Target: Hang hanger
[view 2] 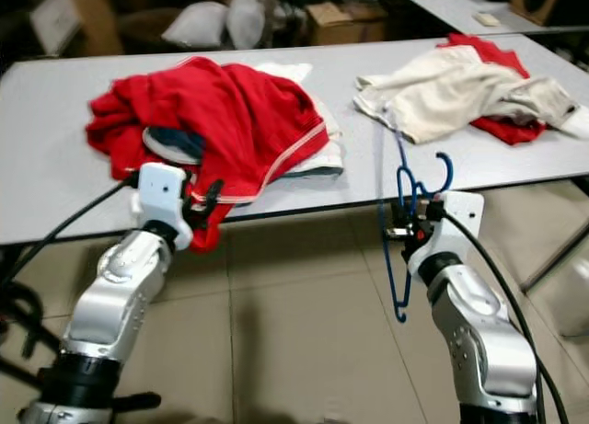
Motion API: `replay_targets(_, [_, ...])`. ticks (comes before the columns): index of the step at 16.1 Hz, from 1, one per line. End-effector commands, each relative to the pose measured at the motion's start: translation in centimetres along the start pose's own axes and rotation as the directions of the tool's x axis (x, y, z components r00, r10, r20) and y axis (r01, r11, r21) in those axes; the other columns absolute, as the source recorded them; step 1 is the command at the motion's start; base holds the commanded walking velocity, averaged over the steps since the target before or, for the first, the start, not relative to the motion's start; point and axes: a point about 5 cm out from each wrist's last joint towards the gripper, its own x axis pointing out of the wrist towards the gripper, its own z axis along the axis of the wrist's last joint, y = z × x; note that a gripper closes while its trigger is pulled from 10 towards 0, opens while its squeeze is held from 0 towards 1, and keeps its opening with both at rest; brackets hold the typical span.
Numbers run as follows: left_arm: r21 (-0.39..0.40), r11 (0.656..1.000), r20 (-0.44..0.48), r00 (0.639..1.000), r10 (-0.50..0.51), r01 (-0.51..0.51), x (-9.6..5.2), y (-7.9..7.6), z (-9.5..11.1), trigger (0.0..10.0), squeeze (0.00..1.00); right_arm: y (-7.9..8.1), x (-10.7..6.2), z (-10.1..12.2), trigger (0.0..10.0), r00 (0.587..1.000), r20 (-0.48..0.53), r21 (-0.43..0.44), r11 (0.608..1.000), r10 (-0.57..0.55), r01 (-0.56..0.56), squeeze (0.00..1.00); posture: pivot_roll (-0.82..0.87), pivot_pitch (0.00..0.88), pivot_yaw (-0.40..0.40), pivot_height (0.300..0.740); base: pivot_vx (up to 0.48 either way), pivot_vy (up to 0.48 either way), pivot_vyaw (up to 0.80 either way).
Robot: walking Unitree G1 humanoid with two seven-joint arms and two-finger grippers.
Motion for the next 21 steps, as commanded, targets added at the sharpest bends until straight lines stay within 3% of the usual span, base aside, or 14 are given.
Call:
replay_targets(1, [-0.008, 1.000, 0.016, 1.000, -0.007, 0.007, 0.1, -0.1, 0.2, 10.0, 0.00, 0.1, 0.0, 0.1, 10.0, 1.000, -0.007, -0.009, 1.000, 0.003, -0.003, 0.00, -0.04, 0.000, 0.038, 0.740, 0.000, 0.000, 0.00])
replay_targets(7, [-0.059, 0.998, 0.029, 0.999, -0.021, 0.023, 0.1, -0.4, 0.3, 10.0, 0.00, 0.0, -0.3, 0.7, 10.0, 1.000, 0.019, -0.006, 1.000, -0.002, 0.002, 0.00, -0.04, 0.000, 0.030, 0.740, 0.269, 0.000, 0.00])
replay_targets(14, [-0.035, 0.999, 0.004, 1.000, -0.017, 0.017, -0.3, 0.0, -0.5, 10.0, 0.00, 1.0, -1.2, 0.4, 10.0, 0.998, 0.056, 0.008, 0.999, -0.036, 0.036, 0.00, -0.04, 0.000, 0.021, 0.740, 0.399, 0.000, 0.00])
replay_targets(21, [-0.027, 0.999, 0.008, 0.999, -0.033, 0.033, -0.3, -0.6, -0.4, 10.0, 0.00, 0.9, -1.4, 0.3, 10.0, 0.999, 0.037, -0.047, 0.999, -0.024, 0.026, 0.00, -0.05, 0.000, 0.022, 0.740, 0.401, 0.000, 0.00])
